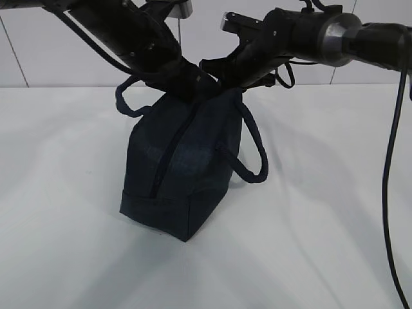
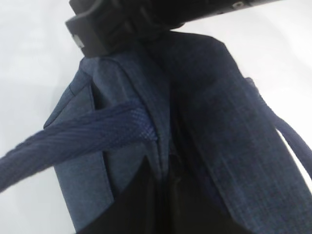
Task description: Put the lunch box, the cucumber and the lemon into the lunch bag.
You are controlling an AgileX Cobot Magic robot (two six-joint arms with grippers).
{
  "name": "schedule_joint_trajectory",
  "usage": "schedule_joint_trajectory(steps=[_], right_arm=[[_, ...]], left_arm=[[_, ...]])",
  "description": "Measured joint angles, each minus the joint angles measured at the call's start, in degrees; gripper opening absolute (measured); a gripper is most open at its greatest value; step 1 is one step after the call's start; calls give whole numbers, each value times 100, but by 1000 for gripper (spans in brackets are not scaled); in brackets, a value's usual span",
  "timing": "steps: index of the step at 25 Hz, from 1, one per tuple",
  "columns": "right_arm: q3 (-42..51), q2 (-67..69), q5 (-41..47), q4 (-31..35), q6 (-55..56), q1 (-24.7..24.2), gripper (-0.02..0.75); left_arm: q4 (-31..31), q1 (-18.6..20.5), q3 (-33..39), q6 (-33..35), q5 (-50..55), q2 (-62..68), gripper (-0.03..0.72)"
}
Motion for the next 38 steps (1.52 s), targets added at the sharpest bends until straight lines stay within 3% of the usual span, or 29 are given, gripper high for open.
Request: schedule_joint_trajectory(steps=[22, 25, 29, 33, 38], right_arm=[[0, 17, 126, 27, -14, 0, 21], [0, -33, 197, -177, -26, -4, 81], [-29, -125, 323, -317, -31, -13, 231], [-326, -233, 680, -520, -40, -13, 330], [-883, -449, 1795, -1047, -43, -13, 347]], left_arm=[[192, 0, 0, 0, 263, -5, -8], [192, 0, -10, 0, 328, -5, -6], [243, 0, -10, -102, 368, -5, 3], [454, 0, -22, -265, 514, -5, 78], [641, 0, -22, -370, 646, -14, 305]])
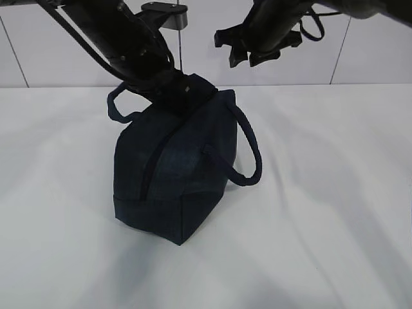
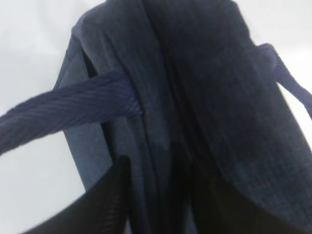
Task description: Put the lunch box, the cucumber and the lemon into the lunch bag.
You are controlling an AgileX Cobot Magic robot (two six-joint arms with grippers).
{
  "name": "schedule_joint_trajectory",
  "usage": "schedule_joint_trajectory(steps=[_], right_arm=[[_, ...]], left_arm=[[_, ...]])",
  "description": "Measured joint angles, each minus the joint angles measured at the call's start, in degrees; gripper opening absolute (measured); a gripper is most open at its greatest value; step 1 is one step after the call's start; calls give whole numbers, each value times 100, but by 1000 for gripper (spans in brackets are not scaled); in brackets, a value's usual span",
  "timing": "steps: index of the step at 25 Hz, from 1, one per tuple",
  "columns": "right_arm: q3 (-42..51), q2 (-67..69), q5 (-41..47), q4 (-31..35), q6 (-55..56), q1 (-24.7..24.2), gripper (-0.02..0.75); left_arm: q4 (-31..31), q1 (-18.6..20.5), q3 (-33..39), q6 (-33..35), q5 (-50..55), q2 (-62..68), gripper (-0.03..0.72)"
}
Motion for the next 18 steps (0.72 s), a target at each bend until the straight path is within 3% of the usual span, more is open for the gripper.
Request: schedule_joint_trajectory(steps=[7, 12, 18], right_arm=[[-789, -87, 1831, -671, -9, 0, 349], [-986, -186, 2090, -853, -9, 0, 348], [-883, -587, 2135, -375, -111, 0, 348]], left_arm=[[190, 50, 0, -244, 288, -95, 365], [215, 290, -8, -530, 701, -284, 367], [228, 582, -8, -645, 1569, -353, 368]])
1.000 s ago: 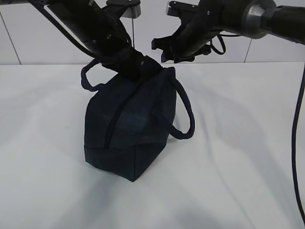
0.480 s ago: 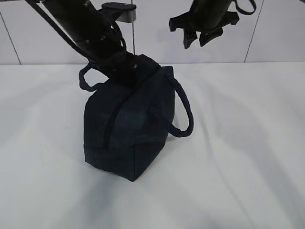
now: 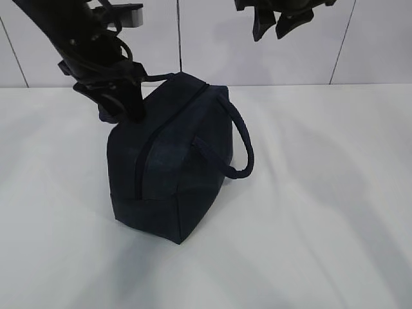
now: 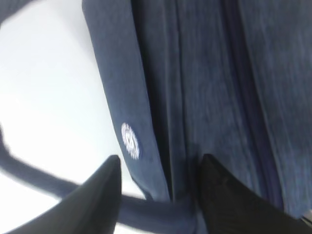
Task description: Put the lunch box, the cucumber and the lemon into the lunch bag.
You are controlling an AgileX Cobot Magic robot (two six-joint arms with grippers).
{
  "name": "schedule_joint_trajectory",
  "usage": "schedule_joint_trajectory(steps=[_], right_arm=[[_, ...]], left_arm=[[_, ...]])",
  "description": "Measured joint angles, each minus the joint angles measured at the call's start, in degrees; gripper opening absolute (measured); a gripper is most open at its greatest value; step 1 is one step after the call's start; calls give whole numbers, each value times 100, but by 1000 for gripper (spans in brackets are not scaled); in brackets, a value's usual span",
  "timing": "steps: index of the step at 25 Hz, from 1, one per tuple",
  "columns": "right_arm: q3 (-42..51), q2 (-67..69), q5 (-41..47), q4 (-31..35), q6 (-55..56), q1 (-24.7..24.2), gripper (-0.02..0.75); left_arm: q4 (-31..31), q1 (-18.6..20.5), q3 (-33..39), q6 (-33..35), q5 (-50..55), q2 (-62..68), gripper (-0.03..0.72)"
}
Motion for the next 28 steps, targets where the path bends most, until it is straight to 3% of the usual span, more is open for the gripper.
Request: schedule_joint_trajectory(steps=[10, 19, 28], right_arm=[[1795, -1422, 5, 224, -91, 0, 347], [3287, -3097, 5, 264, -251, 0, 346], [5098, -5036, 14, 267, -263, 0, 322]], left_arm=[[-154, 26, 0, -13, 188, -463, 333], [391, 26, 0, -313, 232, -1271, 293], [413, 26, 0, -324, 313, -2335, 240]])
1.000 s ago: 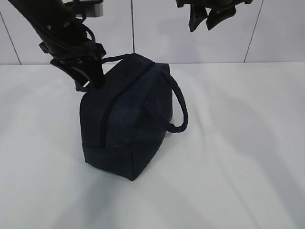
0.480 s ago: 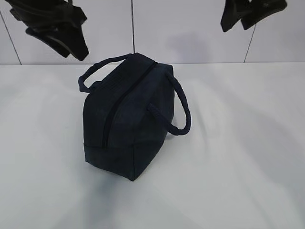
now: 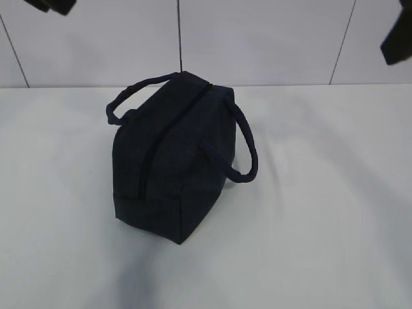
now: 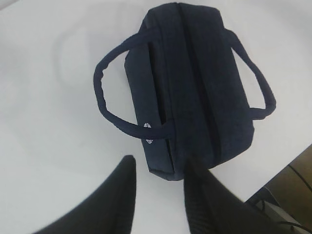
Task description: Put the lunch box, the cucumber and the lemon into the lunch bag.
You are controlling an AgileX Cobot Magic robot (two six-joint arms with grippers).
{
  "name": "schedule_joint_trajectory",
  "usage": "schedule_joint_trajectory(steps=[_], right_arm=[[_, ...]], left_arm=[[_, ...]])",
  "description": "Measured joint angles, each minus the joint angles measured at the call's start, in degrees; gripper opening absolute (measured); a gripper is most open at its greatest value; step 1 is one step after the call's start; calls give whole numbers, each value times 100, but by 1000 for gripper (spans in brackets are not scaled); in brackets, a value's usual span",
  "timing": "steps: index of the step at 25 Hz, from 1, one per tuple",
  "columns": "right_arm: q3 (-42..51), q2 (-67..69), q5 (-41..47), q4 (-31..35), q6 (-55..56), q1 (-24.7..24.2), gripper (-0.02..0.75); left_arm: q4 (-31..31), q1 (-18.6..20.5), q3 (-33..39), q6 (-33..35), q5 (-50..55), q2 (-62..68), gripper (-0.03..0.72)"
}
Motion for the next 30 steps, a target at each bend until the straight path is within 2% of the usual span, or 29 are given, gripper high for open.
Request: schedule_joint_trajectory(steps=[6, 10, 13, 18, 27, 30], right_arm=[[1110, -1178, 12, 0, 0, 0, 319], [1453, -1882, 21, -43, 108, 0, 321], [1616, -2461, 21, -285, 186, 0, 321], [1706, -3420, 66, -586, 201, 0, 319], [1728, -4475, 109, -563, -21, 0, 259], [1993, -4744, 109, -577, -89, 0, 255]], left_arm=[[0, 0, 0, -9, 43, -834, 239], [0, 0, 0, -44, 49, -1441, 237], [0, 0, 302, -58, 49, -1996, 236], [65, 0, 1395, -60, 63, -2926, 236], [38, 0, 3656, -60, -181, -5022, 236], [16, 0, 4407, -45, -410, -5794, 236]])
